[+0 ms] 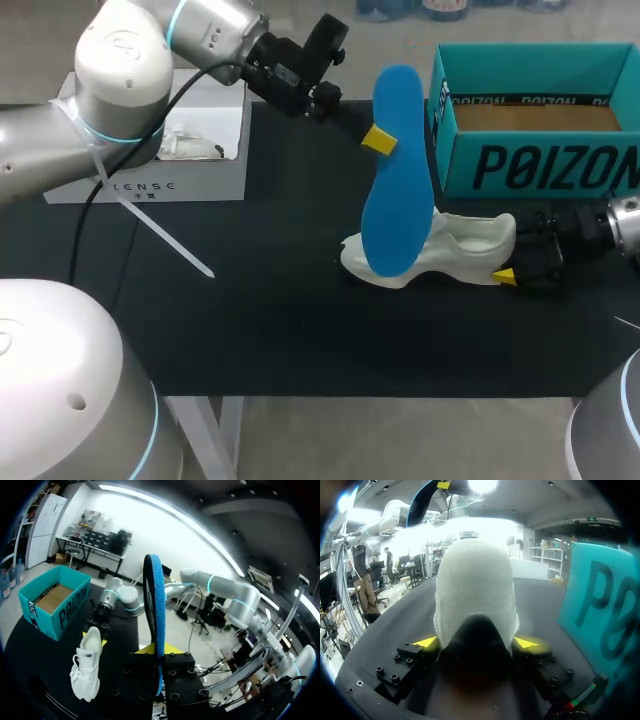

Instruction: Take the shoe out of the shoebox, open the shoe tongue, remove and reinsert the insole, then place the shoe into the shoebox

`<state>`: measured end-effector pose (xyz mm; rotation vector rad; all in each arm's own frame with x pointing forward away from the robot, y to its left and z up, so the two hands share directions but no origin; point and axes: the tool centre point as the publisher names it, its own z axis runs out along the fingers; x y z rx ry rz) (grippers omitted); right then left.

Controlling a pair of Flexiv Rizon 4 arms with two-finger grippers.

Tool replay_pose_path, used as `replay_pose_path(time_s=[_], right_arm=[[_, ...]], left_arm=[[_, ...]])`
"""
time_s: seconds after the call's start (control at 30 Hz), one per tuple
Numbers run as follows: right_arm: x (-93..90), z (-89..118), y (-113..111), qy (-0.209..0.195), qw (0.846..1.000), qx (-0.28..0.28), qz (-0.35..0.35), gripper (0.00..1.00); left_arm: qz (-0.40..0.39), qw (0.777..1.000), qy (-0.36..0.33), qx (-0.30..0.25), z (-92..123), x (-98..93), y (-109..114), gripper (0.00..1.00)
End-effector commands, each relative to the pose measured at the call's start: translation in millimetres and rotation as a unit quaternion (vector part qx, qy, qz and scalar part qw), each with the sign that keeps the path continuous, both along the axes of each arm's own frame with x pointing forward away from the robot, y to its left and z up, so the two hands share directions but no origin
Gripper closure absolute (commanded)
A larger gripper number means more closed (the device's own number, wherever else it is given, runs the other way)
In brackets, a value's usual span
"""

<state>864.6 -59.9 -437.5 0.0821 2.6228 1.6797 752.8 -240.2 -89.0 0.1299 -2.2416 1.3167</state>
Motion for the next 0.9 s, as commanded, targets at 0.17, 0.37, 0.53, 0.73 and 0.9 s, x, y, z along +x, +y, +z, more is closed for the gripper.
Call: replay_pose_path(time_s=[0.17,0.37,0.53,0.73,0.9], right_arm=[[-8.4,6,-4,-0.003,1.000,-0.011,-0.021,0.00],[-17.6,22,-12,-0.012,0.999,-0.024,-0.032,0.00],[-18.5,28,-33,-0.015,0.998,-0.040,-0.037,0.00],[-10.3,37,-77,-0.010,0.996,-0.080,-0.026,0.00],[0.7,48,-107,-0.003,0.986,-0.167,-0.016,0.00]], left_arm=[[0.000,1.000,-0.001,0.001,0,-0.2,-1,1.00],[0.000,1.000,-0.001,0.001,0,-0.2,-1,1.00],[0.000,1.000,-0.001,0.001,0,-0.2,-1,1.00],[0.000,1.000,-0.001,0.001,0,-0.2,-1,1.00],[0.000,1.000,-0.001,0.001,0,-0.2,-1,1.00]])
